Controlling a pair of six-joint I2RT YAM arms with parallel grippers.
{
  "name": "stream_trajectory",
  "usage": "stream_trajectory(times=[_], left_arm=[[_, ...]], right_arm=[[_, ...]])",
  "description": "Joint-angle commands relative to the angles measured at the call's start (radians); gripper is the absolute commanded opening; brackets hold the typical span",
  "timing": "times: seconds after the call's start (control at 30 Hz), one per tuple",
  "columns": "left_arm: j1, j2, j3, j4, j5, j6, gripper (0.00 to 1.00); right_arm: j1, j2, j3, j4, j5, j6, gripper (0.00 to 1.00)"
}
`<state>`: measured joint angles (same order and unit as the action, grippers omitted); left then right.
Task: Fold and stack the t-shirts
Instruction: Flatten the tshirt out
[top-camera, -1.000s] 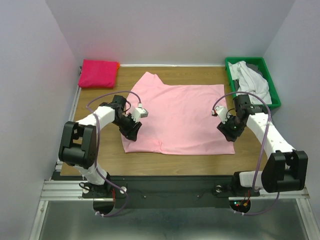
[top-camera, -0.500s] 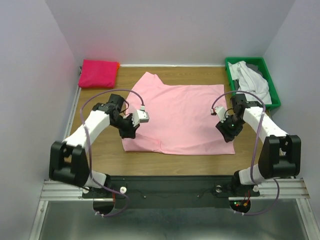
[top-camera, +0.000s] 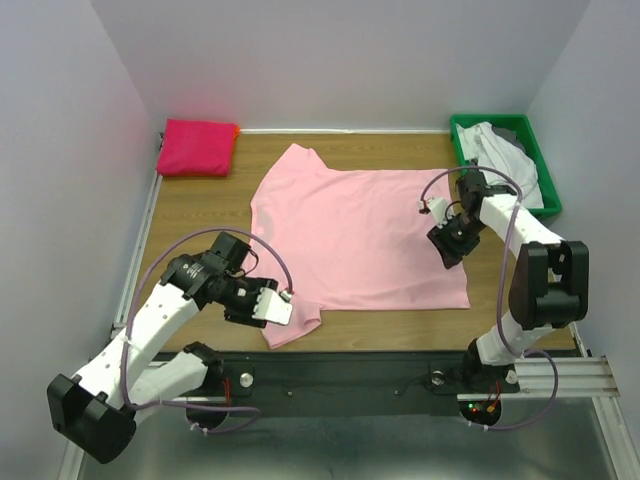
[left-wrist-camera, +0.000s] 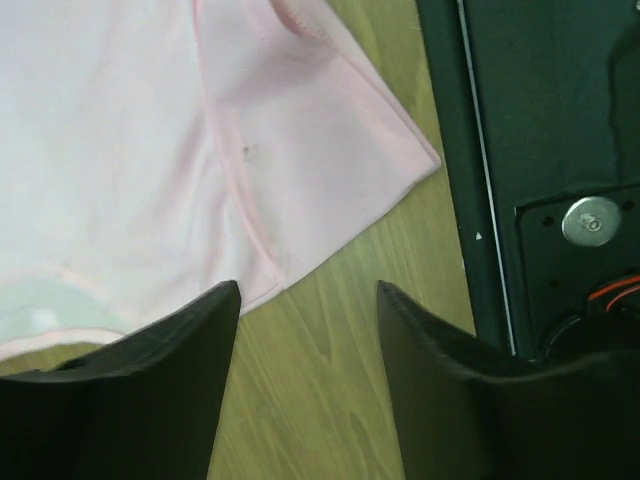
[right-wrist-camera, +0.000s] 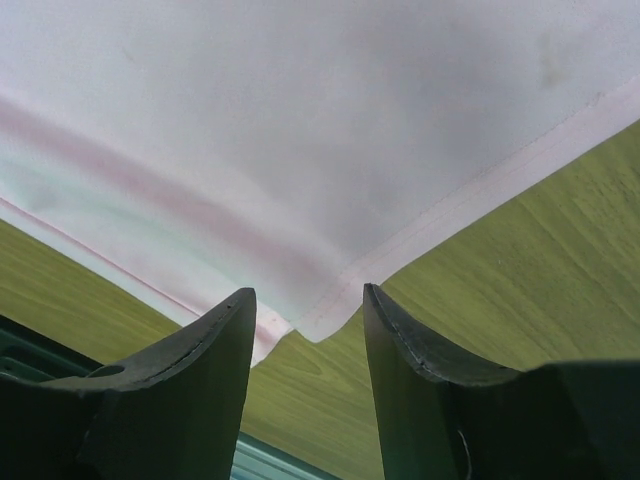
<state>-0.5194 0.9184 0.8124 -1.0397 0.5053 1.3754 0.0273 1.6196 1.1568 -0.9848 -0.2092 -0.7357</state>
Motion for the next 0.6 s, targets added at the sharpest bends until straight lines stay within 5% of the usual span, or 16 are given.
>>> stream_trajectory(times=[0.0,0.2,0.33,0.57], left_arm=[[0.001,0.085,0.073,0.113,-0.040,-0.119,0.53],[0.126,0.312,0.100,0.372,0.010,-0.384,0.31],[0.248,0.480,0.154,0.553,0.029,-0.570,0.24],[0.304,0.717,0.201,0.675,-0.085,-0.690,0.20]], right_arm=[[-0.006,0.037,0.053,0.043,-0.025,0.053,0.52],[-0.006,0.123,0.057,0.122,-0.030,0.130,0.47],[-0.006,0.221,0.061,0.192,0.004,0.174,0.42],[-0.001,0.419,0.239,0.258,-0.021,0.269,0.42]])
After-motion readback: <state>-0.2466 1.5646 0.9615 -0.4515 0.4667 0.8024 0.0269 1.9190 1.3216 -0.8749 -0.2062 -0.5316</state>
